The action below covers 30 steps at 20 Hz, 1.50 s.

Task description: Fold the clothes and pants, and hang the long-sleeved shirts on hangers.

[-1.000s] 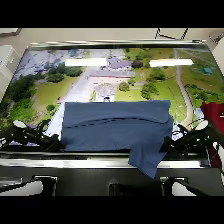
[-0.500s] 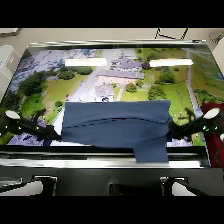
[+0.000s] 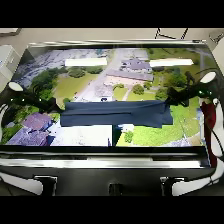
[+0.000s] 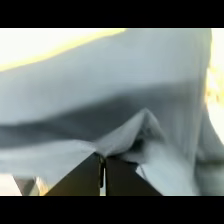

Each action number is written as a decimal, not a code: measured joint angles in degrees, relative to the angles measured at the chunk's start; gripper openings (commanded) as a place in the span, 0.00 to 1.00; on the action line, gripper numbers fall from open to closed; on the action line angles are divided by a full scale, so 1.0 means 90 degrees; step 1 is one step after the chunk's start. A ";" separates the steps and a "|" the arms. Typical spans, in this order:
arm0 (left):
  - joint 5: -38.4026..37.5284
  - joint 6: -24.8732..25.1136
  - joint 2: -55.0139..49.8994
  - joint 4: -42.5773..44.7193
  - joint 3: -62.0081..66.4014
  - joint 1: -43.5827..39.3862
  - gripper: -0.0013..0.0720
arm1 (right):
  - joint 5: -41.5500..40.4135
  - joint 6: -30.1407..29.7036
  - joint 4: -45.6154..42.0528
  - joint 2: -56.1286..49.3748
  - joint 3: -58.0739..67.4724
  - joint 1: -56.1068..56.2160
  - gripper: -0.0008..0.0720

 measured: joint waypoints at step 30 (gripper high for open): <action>-0.1202 -0.0765 0.0131 0.0002 0.2195 -0.0763 0.50 | 0.0216 -0.1066 0.1409 -0.1185 -0.0313 -0.0304 0.07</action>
